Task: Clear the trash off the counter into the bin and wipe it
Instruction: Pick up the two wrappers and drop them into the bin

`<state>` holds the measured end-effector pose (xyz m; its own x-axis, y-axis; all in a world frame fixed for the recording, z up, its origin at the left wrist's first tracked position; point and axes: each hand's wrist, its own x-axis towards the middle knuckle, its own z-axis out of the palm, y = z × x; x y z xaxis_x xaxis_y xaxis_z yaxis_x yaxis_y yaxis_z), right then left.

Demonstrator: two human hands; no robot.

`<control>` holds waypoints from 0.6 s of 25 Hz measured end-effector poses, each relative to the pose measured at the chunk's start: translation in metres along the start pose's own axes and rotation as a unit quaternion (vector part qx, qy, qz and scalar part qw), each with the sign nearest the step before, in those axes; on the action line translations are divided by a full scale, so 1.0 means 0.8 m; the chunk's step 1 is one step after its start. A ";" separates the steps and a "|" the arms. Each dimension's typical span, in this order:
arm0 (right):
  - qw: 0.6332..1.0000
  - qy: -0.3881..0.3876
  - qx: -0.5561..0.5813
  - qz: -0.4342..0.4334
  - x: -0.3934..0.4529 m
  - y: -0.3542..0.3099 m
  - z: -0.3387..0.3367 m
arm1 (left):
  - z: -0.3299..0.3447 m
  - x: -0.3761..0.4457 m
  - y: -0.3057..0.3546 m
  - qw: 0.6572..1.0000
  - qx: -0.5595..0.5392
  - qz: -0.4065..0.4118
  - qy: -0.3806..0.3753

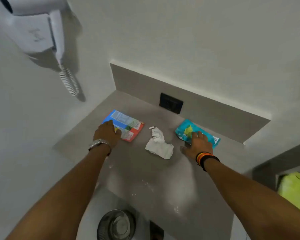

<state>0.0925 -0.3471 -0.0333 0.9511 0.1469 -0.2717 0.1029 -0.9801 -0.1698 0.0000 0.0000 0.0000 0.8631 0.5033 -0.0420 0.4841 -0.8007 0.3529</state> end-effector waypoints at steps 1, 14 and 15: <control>1.000 -0.005 -0.011 -0.006 0.011 -0.001 0.002 | 0.006 0.026 -0.002 1.000 -0.013 -0.014 -0.003; 0.986 0.159 -0.008 -0.040 0.013 -0.009 -0.013 | 0.038 0.098 -0.033 0.984 -0.120 -0.127 0.027; 0.984 0.170 0.018 -0.045 0.001 -0.024 -0.022 | 0.026 0.086 -0.031 0.977 -0.162 -0.131 0.048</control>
<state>0.0963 -0.3305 -0.0136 0.9816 0.1742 0.0781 0.1872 -0.9586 -0.2146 0.0506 0.0478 -0.0311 0.6901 0.7184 -0.0880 0.6022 -0.5025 0.6203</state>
